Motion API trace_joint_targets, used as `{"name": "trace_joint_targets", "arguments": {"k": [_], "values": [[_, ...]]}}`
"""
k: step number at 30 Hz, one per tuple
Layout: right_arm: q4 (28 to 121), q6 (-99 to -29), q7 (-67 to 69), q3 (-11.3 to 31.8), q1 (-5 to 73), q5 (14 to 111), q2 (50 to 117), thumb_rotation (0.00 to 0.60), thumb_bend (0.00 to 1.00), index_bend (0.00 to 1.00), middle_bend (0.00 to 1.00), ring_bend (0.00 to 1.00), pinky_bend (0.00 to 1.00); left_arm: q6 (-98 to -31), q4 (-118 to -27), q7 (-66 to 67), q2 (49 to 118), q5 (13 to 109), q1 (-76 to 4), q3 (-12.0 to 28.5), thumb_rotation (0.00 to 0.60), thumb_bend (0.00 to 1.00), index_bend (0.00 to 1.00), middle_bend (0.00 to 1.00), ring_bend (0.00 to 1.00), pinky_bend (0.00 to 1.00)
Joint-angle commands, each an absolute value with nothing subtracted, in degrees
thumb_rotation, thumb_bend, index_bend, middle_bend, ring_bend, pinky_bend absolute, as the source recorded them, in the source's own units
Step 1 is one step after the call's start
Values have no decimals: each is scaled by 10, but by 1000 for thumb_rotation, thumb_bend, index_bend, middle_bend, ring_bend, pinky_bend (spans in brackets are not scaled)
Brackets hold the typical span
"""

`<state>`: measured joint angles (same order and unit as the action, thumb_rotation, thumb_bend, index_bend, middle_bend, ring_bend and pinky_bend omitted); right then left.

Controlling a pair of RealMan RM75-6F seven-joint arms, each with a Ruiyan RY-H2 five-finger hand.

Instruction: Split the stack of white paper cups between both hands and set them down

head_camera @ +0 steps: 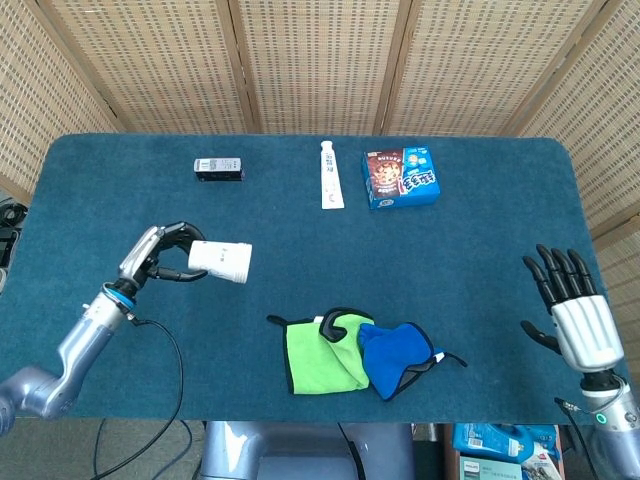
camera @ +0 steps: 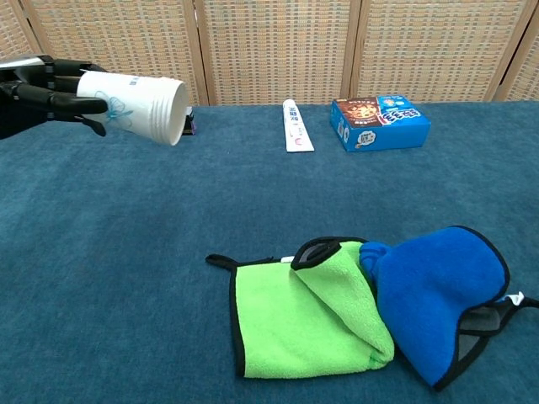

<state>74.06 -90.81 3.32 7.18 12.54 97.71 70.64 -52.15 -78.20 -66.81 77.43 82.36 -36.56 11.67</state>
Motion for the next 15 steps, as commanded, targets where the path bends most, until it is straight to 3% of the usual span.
{"name": "trace_joint_targets", "arguments": {"k": [1, 6, 15], "values": [[674, -923, 83, 76, 179, 1033, 725, 600, 92, 148, 19, 0, 0, -478, -749, -788, 839, 851, -420, 127, 600, 87, 523, 514, 442, 451], [630, -931, 114, 83, 225, 1065, 732, 600, 161, 323, 91, 0, 0, -453, -722, -826, 883, 849, -458, 134, 600, 88, 523, 514, 442, 451], [627, -910, 124, 82, 287, 1092, 737, 600, 224, 408, 156, 32, 1, -421, -694, -823, 924, 837, -505, 145, 600, 89, 523, 514, 442, 451]]}}
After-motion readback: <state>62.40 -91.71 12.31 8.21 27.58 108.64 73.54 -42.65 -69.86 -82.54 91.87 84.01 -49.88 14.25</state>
